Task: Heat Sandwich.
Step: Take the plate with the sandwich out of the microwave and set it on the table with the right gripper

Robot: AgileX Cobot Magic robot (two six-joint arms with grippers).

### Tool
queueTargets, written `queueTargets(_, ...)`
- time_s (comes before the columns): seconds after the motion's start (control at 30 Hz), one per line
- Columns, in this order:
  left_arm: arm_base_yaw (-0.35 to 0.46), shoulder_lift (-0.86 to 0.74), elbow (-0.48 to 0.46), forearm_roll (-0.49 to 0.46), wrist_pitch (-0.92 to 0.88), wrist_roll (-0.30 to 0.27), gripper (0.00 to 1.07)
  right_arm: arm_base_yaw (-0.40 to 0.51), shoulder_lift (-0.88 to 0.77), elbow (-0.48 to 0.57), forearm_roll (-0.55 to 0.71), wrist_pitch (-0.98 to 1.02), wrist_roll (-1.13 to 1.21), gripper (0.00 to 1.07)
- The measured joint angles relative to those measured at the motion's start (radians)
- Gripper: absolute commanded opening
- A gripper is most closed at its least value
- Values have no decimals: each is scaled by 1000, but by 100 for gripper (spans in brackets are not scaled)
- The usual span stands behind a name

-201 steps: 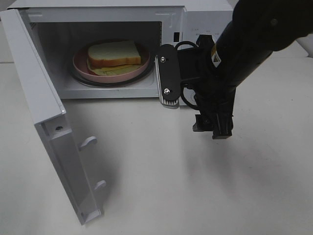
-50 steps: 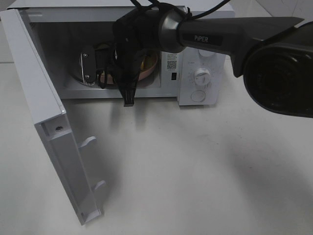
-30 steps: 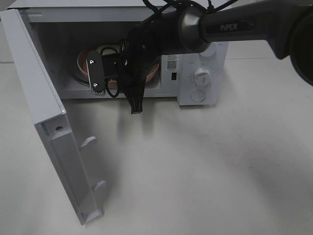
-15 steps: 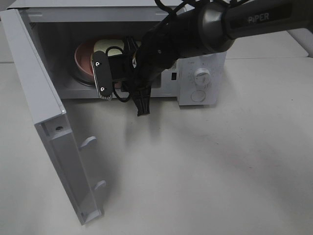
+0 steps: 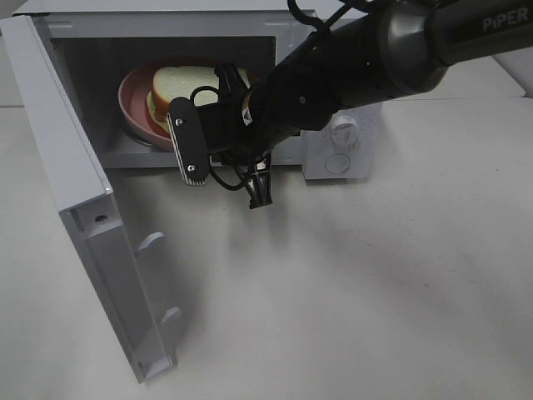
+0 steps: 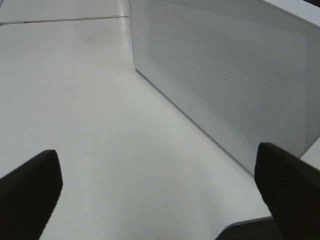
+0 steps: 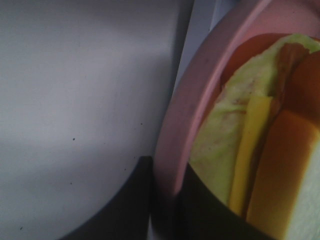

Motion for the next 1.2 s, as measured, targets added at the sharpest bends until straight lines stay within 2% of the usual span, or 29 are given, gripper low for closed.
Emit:
queueTargets(0.23, 0, 0, 0, 0, 0, 0, 103, 3, -53, 64, -1, -13, -14, 1)
queueTargets(0.8, 0, 0, 0, 0, 0, 0, 103, 18, -256, 312, -24, -42, -15, 0)
queueTargets(1.2, 0, 0, 0, 0, 0, 0, 103, 62, -340, 393, -89, -25, -25, 1)
